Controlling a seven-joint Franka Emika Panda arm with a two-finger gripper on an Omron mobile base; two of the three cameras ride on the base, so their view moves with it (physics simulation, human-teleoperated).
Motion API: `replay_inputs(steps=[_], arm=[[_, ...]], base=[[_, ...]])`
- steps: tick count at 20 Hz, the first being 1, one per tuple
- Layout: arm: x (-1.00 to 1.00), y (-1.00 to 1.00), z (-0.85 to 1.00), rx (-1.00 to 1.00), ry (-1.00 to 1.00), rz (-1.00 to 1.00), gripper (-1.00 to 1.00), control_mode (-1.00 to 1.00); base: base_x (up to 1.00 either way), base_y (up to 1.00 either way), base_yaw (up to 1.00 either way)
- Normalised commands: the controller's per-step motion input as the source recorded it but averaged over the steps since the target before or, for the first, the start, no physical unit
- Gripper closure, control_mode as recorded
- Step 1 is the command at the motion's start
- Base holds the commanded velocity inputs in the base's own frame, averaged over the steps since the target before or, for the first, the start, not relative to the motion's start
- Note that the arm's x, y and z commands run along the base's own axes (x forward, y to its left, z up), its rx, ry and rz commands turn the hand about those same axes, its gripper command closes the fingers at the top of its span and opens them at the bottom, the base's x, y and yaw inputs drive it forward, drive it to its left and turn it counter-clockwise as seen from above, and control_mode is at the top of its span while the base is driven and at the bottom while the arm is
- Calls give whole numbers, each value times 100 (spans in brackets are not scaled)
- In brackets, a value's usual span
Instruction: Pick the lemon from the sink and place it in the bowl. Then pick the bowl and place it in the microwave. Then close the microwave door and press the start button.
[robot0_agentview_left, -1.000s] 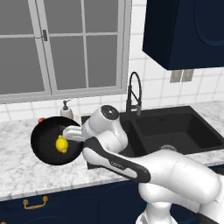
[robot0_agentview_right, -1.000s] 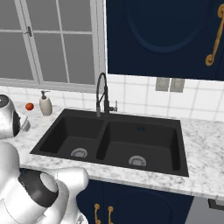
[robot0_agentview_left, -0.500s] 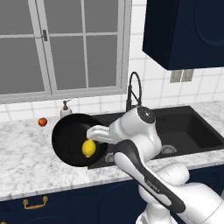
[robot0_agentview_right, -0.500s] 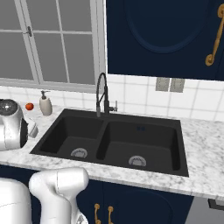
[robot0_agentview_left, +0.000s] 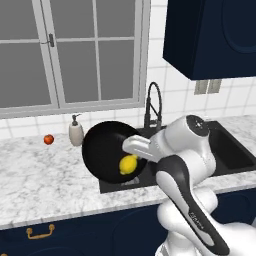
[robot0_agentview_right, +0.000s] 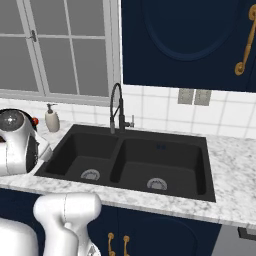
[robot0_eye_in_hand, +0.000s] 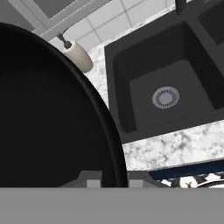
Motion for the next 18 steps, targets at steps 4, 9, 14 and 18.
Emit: replay_inputs(steps=[4, 9, 14, 18], arm=[[-7, -55, 37, 2, 20, -12, 100, -100], [-25, -51, 34, 9, 10, -7, 100, -100], [-4, -22, 3, 1, 15, -5, 100, -100], [0, -4, 0, 0, 18, -2, 100, -100]], base=[[0, 0, 0], [0, 0, 0], [0, 0, 0], [0, 0, 0]])
